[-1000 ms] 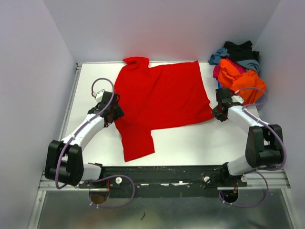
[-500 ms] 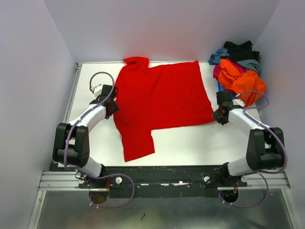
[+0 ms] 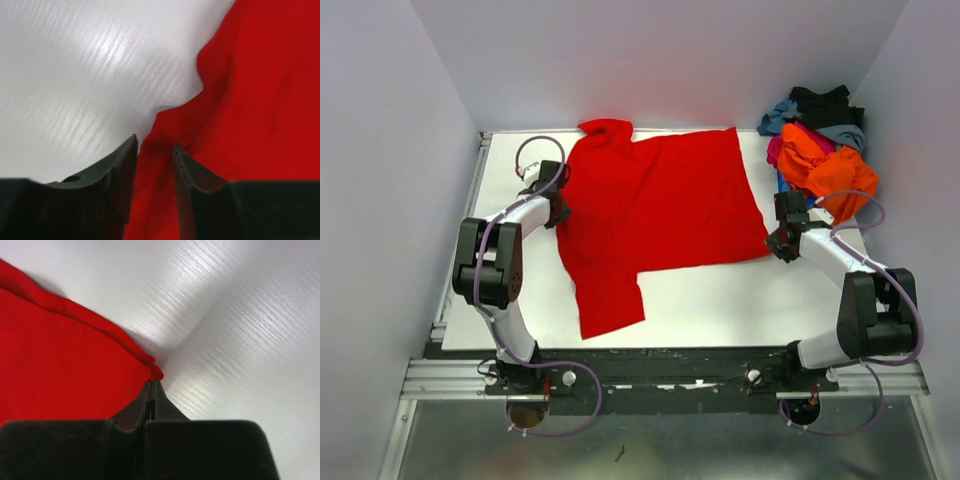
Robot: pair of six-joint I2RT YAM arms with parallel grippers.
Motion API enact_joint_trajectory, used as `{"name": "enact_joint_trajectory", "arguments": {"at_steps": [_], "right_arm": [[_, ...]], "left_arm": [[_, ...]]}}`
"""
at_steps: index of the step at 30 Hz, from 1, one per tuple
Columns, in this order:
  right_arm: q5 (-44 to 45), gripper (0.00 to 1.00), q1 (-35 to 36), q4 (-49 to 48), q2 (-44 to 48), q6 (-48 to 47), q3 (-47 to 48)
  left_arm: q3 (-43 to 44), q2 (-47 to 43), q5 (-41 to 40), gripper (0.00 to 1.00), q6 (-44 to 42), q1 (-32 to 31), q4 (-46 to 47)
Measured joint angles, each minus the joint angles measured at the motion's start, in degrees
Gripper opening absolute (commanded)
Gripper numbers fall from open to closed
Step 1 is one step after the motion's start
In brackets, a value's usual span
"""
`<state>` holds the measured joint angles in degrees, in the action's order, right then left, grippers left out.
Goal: Fold and stack the t-shirts
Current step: Grap the side of the flattened tshirt closest away from the robot with both arms
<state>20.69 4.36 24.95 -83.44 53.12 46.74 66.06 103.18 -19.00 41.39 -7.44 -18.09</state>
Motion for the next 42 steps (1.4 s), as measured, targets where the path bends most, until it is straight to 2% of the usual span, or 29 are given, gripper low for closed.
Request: {"name": "enact_joint_trajectory", "arguments": {"at_steps": [5, 7, 9, 16, 17, 20, 21, 23, 26, 27, 30, 32, 42], "right_arm": [[0.0, 0.01, 0.0, 0.0, 0.3, 0.0, 0.0], [0.0, 0.01, 0.0, 0.0, 0.9, 0.0, 0.0], [0.0, 0.01, 0.0, 0.0, 1.8, 0.0, 0.0], [0.0, 0.01, -0.1, 0.2, 5.9, 0.0, 0.0], [0.0, 0.01, -0.1, 0.2, 6.0, 0.0, 0.0], [-0.7, 0.01, -0.3, 0.2, 5.4, 0.0, 0.0], [-1.0, 0.01, -0.3, 0.2, 5.1, 0.0, 0.0], [-1.9, 0.01, -0.3, 0.2, 4.1, 0.0, 0.0], [-3.2, 0.01, -0.3, 0.0, 3.1, 0.0, -0.1], [-3.5, 0.01, -0.3, -0.2, 3.1, 0.0, -0.3], [-4.3, 0.01, -0.3, -0.4, 3.1, 0.0, -0.6], [-4.7, 0.01, -0.3, -0.5, 3.0, -0.1, -0.6], [-5.2, 0.01, -0.3, -0.5, 3.0, -0.3, -0.6]], "left_arm": [[1.4, 3.2, 0.8, 0.16, -0.3, 0.4, -0.2], [1.4, 4.0, 1.2, 0.11, -0.3, 1.2, -0.2], [1.2, 4.1, 2.8, 0.00, -0.2, 2.8, 0.5], [-1.2, 2.1, 4.1, 0.00, -0.1, 6.4, 1.2], [-1.9, 1.4, 3.8, 0.02, -0.1, 6.6, 1.1], [-2.0, 0.9, 2.9, 0.37, -0.7, 6.6, 0.5], [-1.7, 0.9, 2.7, 0.43, -0.9, 6.6, 0.4], [-0.7, 0.9, 2.5, 0.42, -1.4, 6.6, -0.3], [-0.7, 0.2, 2.5, 0.33, -1.6, 6.6, 0.8], [-1.1, -0.4, 2.5, 0.34, -1.7, 6.6, 1.3], [-1.8, -1.9, 2.7, 0.49, -2.1, 6.6, 1.6], [-1.8, -2.1, 3.3, 0.53, -2.1, 6.6, 1.8], [-11.7, -9.6, 7.0, 0.49, -1.0, 6.5, 3.3]]}}
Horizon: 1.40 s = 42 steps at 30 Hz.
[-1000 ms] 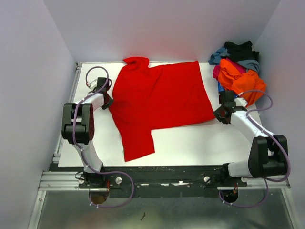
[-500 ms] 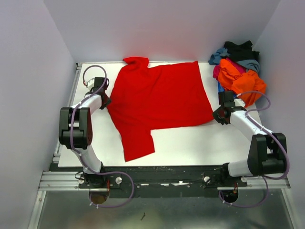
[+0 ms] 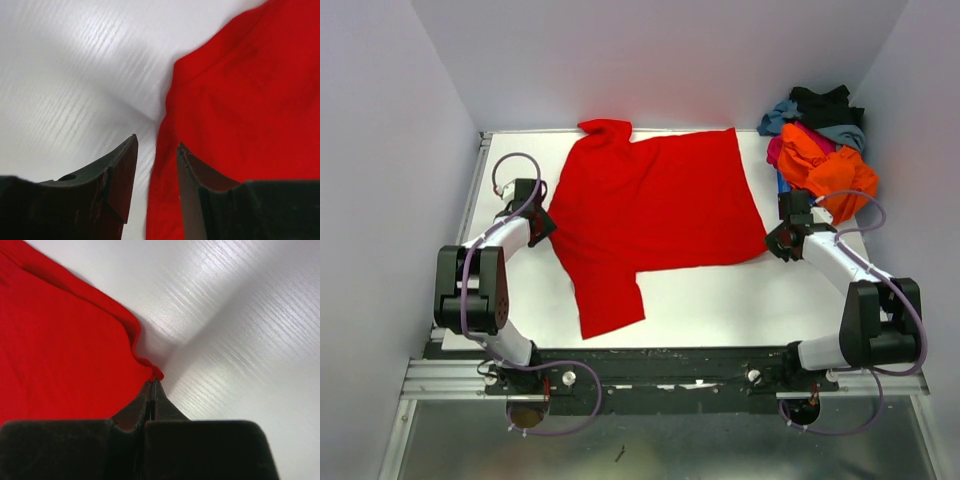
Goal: Fold and stack the t-shirts
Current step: Grap the side of the flattened tshirt closest away from the robot with both arms
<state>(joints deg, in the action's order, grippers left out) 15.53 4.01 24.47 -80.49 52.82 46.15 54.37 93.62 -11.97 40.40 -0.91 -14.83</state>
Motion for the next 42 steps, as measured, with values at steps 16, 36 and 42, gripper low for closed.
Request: {"name": "enact_joint_trajectory", "arguments": {"at_steps": [16, 36, 42], "right_arm": [[-1.4, 0.01, 0.0, -0.2, 0.0, -0.4, 0.0], [-4.5, 0.01, 2.1, -1.0, -0.2, -0.9, 0.0], [-4.5, 0.01, 2.9, -1.3, -0.5, -1.0, 0.0]], "left_arm": [[6.3, 7.0, 2.7, 0.00, -0.4, -1.4, -1.4], [1.6, -5.0, 2.8, 0.70, -1.6, 0.0, -4.9], [-9.2, -20.3, 3.8, 0.67, 0.5, -5.9, -9.5]]}}
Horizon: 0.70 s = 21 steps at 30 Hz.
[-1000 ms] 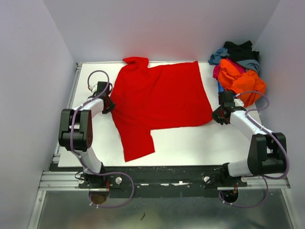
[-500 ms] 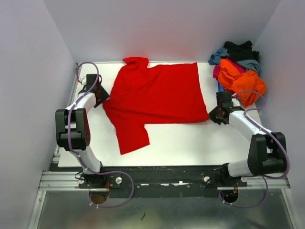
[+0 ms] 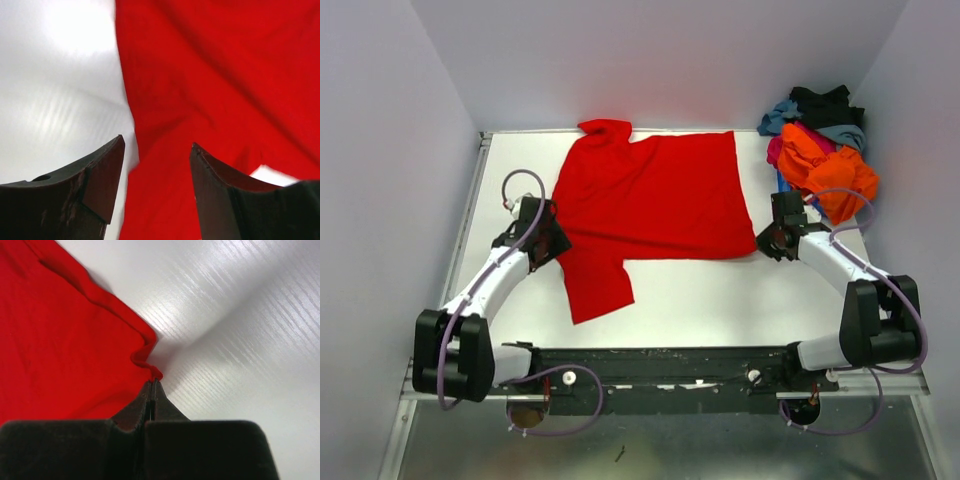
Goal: Fold and stack the t-shirts
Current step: Grap the side of the flattened tshirt closest away from the robot with both arms
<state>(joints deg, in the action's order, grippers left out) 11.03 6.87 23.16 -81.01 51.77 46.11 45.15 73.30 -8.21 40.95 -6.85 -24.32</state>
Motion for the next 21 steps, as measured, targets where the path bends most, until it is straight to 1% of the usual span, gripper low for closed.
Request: {"name": "enact_joint_trajectory", "arguments": {"at_steps": [4, 10, 13, 17, 21], "right_arm": [[0.0, 0.01, 0.3, -0.5, 0.0, 0.0, 0.0], [0.0, 0.01, 0.6, -1.0, 0.0, 0.0, 0.0], [0.0, 0.01, 0.6, -1.1, 0.0, 0.0, 0.0], [0.0, 0.01, 0.6, -1.2, 0.0, 0.0, 0.0], [0.0, 0.01, 0.6, -1.2, 0.0, -0.2, 0.0]], "left_arm": [[-2.8, -4.1, 0.5, 0.66, 2.3, -5.6, -5.0], [-6.8, -8.5, 0.5, 0.57, 5.7, -9.9, -9.6], [-8.8, -10.0, -0.1, 0.57, 7.8, -12.1, -11.9], [-10.5, -11.5, -0.8, 0.56, 11.9, -19.1, -14.9], [-13.3, -11.7, -1.1, 0.56, 14.9, -21.9, -16.0]]}}
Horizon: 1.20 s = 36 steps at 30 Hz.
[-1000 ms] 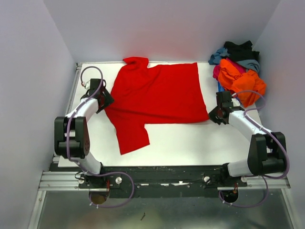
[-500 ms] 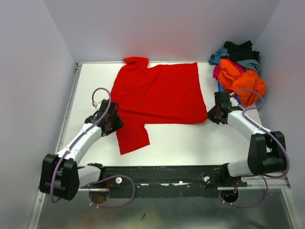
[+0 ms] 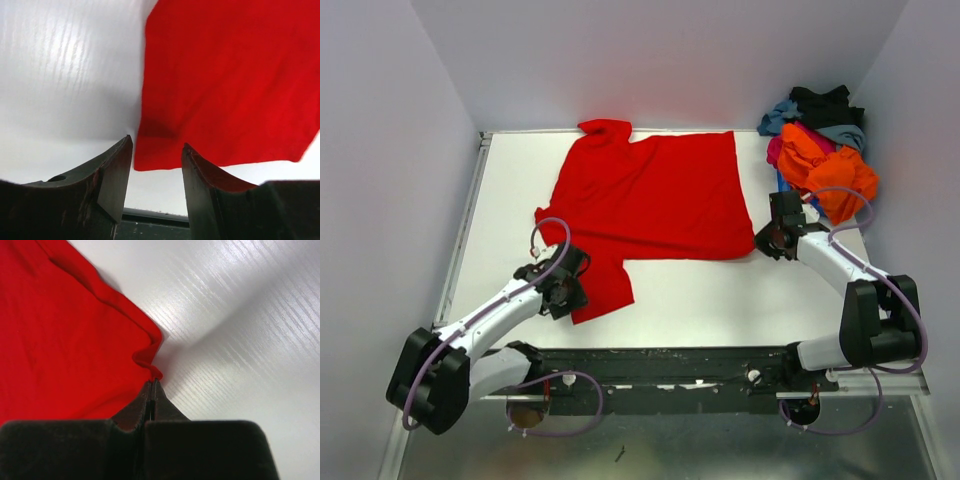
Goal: Fold and stack the t-shirts
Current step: Grap the side of the flattened tshirt closest away from the robot with both arms
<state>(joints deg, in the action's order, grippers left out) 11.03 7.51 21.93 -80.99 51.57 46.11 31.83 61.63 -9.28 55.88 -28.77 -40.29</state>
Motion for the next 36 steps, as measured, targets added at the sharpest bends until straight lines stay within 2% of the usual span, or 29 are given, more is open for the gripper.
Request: {"name": "enact_joint_trajectory", "arguments": {"at_steps": [4, 8, 11, 18, 26, 32, 36], "right_arm": [[0.0, 0.01, 0.0, 0.0, 0.0, 0.0, 0.0], [-0.1, 0.01, 0.0, 0.0, 0.0, 0.0, 0.0], [-0.2, 0.01, 0.0, -0.1, 0.0, 0.0, 0.0], [-0.3, 0.01, 0.0, -0.2, 0.0, 0.0, 0.0], [-0.4, 0.01, 0.0, -0.4, 0.0, -0.2, 0.0], [-0.4, 0.01, 0.0, -0.4, 0.0, -1.1, 0.2], [-1.4, 0.01, 0.0, 0.0, 0.0, -2.1, 1.8]], "left_arm": [[-0.3, 1.4, -1.6, 0.55, 1.6, -1.5, -1.7], [-0.3, 2.2, -2.9, 0.39, 3.0, -2.8, -2.4], [-0.3, 3.1, -3.0, 0.35, 3.5, -2.9, -2.1], [-0.1, 3.8, -3.3, 0.00, 4.4, -4.6, -2.2], [5.0, 3.8, -4.6, 0.00, 3.1, -4.7, -3.9], [14.3, 3.9, -6.6, 0.00, -1.6, -3.0, -7.7], [21.3, 4.2, -7.3, 0.00, -5.6, 0.8, -9.2]]}}
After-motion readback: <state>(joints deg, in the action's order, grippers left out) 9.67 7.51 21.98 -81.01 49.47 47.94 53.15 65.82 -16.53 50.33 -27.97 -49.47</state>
